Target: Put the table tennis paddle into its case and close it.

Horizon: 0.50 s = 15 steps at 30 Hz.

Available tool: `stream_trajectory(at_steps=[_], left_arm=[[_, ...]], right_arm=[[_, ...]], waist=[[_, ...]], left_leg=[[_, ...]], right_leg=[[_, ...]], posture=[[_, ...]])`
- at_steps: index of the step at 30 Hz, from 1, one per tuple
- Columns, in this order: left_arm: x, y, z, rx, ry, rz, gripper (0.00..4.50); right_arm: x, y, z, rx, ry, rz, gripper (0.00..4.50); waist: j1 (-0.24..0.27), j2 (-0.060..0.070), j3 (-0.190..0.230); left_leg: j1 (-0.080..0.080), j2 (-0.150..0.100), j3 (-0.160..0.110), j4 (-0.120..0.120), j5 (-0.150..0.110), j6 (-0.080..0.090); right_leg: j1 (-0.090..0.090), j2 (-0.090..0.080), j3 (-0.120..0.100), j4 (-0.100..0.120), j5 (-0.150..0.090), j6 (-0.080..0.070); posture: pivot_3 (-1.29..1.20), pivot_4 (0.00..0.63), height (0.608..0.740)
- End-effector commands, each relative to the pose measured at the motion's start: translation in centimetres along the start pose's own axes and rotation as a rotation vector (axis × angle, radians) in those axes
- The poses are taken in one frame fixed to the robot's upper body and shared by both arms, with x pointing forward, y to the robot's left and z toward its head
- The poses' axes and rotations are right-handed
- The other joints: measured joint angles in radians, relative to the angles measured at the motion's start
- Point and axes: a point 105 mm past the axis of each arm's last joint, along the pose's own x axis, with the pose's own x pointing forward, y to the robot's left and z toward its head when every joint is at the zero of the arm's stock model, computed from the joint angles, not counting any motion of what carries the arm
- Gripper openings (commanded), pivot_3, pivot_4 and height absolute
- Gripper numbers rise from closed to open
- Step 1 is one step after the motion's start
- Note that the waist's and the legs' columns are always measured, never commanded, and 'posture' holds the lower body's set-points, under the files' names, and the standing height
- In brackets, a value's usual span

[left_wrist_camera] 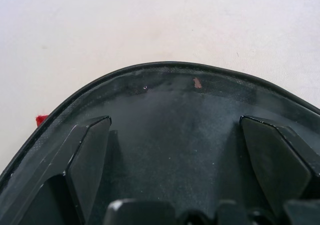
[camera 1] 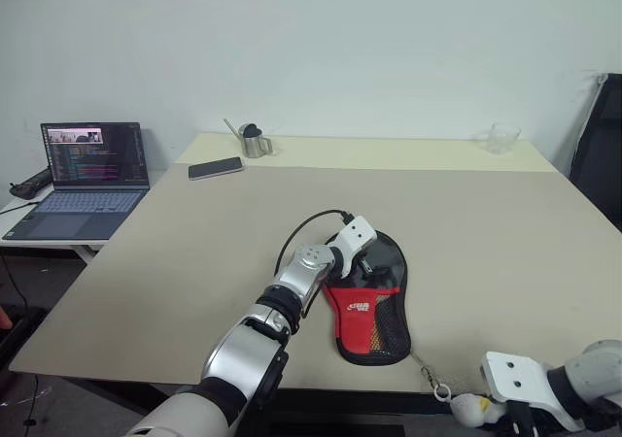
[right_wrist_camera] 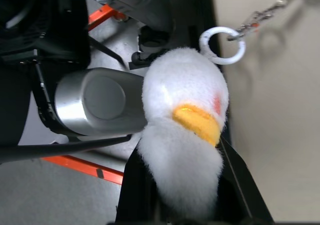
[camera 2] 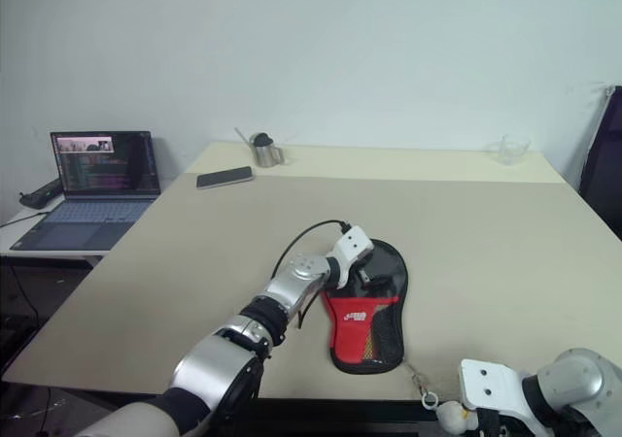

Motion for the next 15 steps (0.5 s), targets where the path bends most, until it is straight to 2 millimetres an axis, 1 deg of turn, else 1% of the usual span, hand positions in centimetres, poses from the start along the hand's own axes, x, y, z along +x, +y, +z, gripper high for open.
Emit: stream_trajectory(at_steps=[1,2,5,8,11,12,15], left_arm=[[-0.3,-1.2,-4.6,-0.028,0.169,-0.027,4.50],[-0.3,-1.2,-4.6,-0.029,0.168,-0.027,4.50],[-0.3,-1.2,-4.5,-0.030,0.165,-0.023,4.50],[-0.3,-1.0,-4.4,-0.034,0.161,-0.019,4.50],[-0.5,-0.8,-4.4,-0.037,0.156,-0.011,4.50],[-0.5,-0.6,-4.3,-0.039,0.153,-0.007,4.50],[-1.4,0.7,-2.7,-0.056,0.060,-0.002,4.50]], right_arm=[[-0.7,-2.0,0.4,-0.049,-0.007,-0.088,0.64],[-0.7,-2.5,0.3,-0.051,-0.002,-0.101,1.04],[-0.4,-3.1,0.0,-0.063,0.013,-0.099,1.99],[-0.1,-3.8,-0.2,-0.071,0.024,-0.110,3.08],[-0.3,-3.9,-0.5,-0.085,0.044,-0.081,4.18],[-0.5,-3.9,-0.6,-0.089,0.054,-0.075,4.47],[-2.6,-6.1,-1.2,-0.105,0.107,-0.129,4.47]], waist=[[0.000,0.001,0.000],[0.000,0.001,0.000],[0.000,0.001,0.000],[0.000,0.001,0.000],[-0.001,0.001,0.000],[-0.001,0.001,0.000],[-0.005,0.002,0.001]], left_leg=[[0.000,0.000,0.000,0.000,0.000,0.000],[0.000,0.000,0.000,0.000,0.000,0.000],[0.000,0.000,-0.001,0.000,0.000,0.000],[0.000,0.000,-0.001,-0.001,0.000,0.000],[0.000,0.000,-0.001,-0.001,0.000,0.000],[0.000,0.000,-0.001,-0.001,0.000,0.000],[0.000,0.000,-0.001,-0.001,0.000,0.000]], right_leg=[[0.000,0.000,0.000,0.000,0.000,0.000],[0.000,0.000,0.000,0.000,0.000,0.000],[0.000,0.000,-0.001,-0.001,0.000,0.000],[0.000,0.000,-0.001,-0.002,0.000,0.000],[0.000,0.000,-0.001,-0.002,0.000,0.000],[0.000,0.000,-0.001,-0.002,0.000,0.000],[0.000,0.000,-0.001,-0.002,0.000,0.001]], posture=[[0.00,0.150,0.740],[0.00,0.150,0.740],[0.00,0.150,0.740],[0.00,0.150,0.740],[0.00,0.150,0.740],[0.00,0.150,0.740],[0.00,0.150,0.740]])
